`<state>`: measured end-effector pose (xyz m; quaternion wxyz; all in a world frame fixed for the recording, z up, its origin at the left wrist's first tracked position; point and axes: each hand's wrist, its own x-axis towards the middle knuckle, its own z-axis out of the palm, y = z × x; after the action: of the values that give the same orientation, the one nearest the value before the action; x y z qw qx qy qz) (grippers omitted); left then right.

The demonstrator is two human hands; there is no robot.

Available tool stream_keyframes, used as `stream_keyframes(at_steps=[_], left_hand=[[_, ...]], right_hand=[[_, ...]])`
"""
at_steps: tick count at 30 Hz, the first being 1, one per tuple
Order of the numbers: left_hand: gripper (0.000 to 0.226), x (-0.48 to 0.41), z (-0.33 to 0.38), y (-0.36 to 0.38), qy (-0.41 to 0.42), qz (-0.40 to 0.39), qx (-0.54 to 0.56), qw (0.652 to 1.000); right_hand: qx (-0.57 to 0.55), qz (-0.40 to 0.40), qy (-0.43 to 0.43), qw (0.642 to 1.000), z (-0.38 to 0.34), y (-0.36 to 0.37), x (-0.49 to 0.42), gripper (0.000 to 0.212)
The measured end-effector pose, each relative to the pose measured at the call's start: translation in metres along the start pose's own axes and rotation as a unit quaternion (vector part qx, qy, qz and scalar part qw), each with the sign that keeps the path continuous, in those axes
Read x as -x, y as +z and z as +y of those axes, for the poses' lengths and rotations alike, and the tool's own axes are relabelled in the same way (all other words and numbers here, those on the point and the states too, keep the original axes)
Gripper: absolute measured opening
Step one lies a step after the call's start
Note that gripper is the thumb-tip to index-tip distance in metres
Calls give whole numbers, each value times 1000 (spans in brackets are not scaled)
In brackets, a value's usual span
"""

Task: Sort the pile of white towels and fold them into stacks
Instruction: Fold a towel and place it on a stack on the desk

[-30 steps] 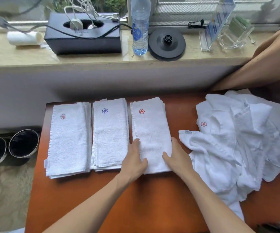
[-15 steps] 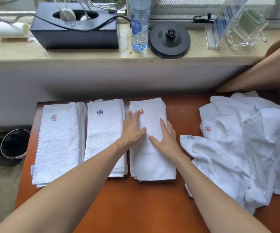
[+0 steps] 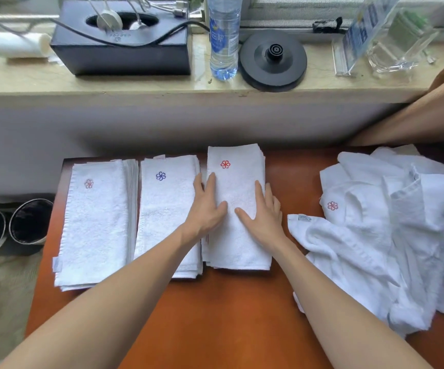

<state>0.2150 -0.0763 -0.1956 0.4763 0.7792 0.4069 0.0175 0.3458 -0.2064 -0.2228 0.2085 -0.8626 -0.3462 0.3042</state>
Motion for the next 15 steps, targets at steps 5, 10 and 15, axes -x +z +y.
stream_keyframes(at_steps=[5,10,15], left_hand=[[72,64,-21,20,14,-27,-63,998],[70,112,-15,36,40,-27,-136,990],[68,174,2,39,60,-39,-238,969]], right_hand=[[43,-9,-15,999,17,12,70,86],[85,-45,-34,995,35,4,120,84],[102,-50,-49,992,30,-12,178,79]])
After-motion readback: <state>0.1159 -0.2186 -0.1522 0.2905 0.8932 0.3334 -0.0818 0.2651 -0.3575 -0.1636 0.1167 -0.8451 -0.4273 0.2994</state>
